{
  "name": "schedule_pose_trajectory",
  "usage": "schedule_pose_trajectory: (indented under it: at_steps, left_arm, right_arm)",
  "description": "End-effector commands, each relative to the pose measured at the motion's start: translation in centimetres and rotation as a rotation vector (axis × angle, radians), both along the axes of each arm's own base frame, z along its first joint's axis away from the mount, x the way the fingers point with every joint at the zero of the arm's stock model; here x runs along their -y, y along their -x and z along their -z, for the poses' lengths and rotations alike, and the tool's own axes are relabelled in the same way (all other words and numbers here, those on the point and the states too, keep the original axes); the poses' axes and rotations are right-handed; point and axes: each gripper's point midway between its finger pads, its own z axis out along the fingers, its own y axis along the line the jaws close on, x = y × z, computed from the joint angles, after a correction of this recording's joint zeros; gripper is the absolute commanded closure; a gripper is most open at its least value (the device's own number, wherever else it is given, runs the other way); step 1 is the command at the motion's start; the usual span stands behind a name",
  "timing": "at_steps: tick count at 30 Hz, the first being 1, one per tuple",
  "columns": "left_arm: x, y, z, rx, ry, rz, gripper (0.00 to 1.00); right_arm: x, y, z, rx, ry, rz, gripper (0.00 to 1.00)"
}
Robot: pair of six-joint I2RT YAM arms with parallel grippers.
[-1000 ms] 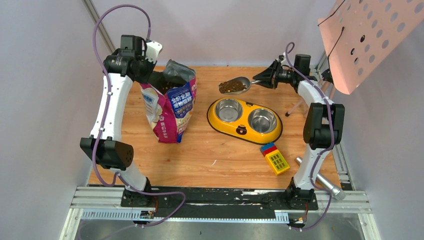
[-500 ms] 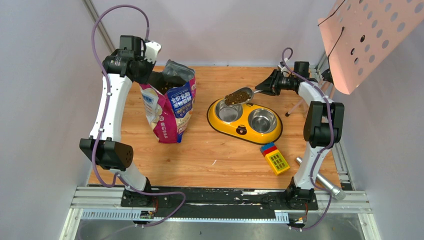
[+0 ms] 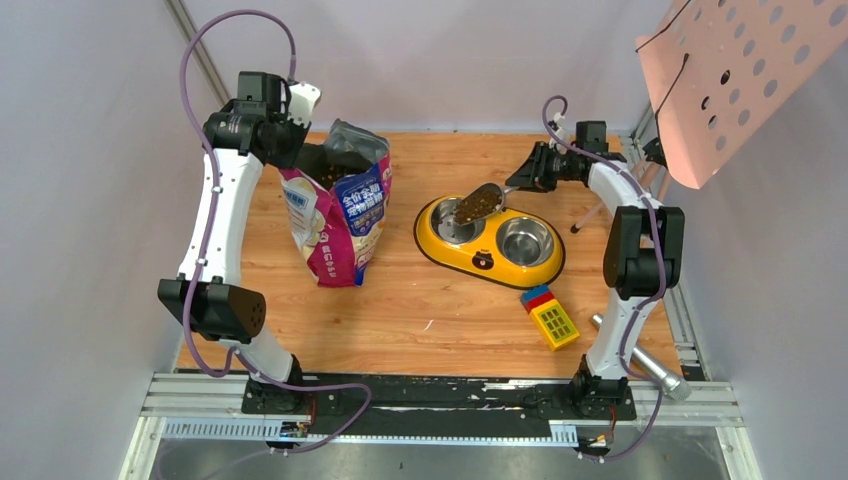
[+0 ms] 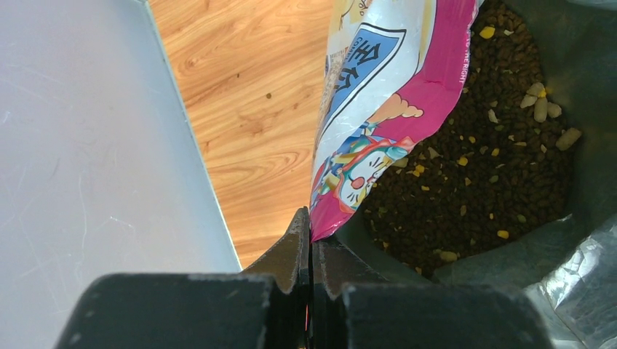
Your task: Serve the pet food
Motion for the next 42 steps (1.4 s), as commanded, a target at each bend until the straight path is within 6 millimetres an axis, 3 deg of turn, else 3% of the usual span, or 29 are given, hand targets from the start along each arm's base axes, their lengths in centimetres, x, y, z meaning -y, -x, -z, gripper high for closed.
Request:
schedule_pose_trajectory:
  at_steps: [1,5,29,37,42]
  left_arm:
    - [-0.9,0.4,-8.5,0.3,0.026,-0.038,1.0]
    - [-0.8,0.5,-8.4,0.299,0.034,-0.035,1.0]
    - [0.1,1.6,-9.2,0.321,0.088,-0.013,1.0]
    - [0.5,2.0,-10.0,0.338,0.115,-0.004,1.0]
    - [0.9,2.1,-10.4,0.347,0.131,0.006,1.0]
  right_arm:
    - [-0.9,-0.5,-3.1,0.193,0.116,-0.054,1.0]
    - [-2.1,0.0,-3.5,0.213,0.133,-0.08,1.0]
    - [-3.9,0.6,-5.7,0.381,0.323,-0.112,1.0]
    - [-5.0,0.3,-7.4,0.53,0.59,-0.08,1.0]
    - [-6.3,1.4,-7.6,0.583,0.718,-0.112,1.0]
